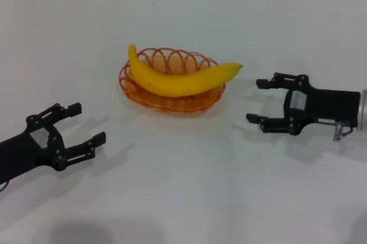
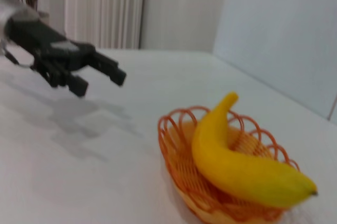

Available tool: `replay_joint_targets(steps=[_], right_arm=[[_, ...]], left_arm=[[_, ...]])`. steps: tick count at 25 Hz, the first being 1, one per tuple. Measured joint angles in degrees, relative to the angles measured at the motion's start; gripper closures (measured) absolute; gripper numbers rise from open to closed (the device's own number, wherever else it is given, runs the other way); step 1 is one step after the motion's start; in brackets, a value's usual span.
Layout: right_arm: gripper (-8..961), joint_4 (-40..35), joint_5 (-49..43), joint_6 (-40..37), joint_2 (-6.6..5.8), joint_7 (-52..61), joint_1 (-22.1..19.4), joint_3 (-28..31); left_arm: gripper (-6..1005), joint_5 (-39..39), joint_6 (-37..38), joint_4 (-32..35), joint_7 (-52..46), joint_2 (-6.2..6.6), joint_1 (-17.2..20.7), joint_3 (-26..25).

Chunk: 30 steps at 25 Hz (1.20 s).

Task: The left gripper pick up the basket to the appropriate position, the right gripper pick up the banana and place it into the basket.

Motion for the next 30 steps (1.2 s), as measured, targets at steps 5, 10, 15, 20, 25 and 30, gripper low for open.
replay_joint_targets(steps=[5, 10, 15, 20, 25, 30], right_arm=[[154, 0.04, -0.09, -2.03, -1.1, 0.13, -1.8, 4.43], [154, 0.04, -0.16, -3.67, -1.69, 0.13, -2.32, 5.7], [152, 0.04, -0.4, -3.72, -1.61, 0.07, -2.36, 5.64], [157, -0.08, -0.4, -4.04, -1.44, 0.09, -2.13, 5.58], [158, -0.21, -0.36, -5.11, -1.41, 0.09, -2.16, 5.63], [158, -0.21, -0.38, -5.2, -1.3, 0.09, -1.95, 5.66]], left_arm=[[120, -0.17, -0.09, -0.55, 0.26, -0.2, 0.26, -0.45], [120, -0.23, -0.17, -0.55, 0.45, -0.24, 0.42, -0.55], [120, -0.43, -0.22, -0.55, 0.47, -0.3, 0.29, -0.56], [120, -0.43, -0.38, -0.55, 0.47, -0.35, 0.24, -0.56], [119, -1.43, -0.62, -0.55, 0.87, -0.43, 0.21, -0.56], [119, -1.96, -0.62, -0.37, 1.62, -0.48, 0.32, -0.56]])
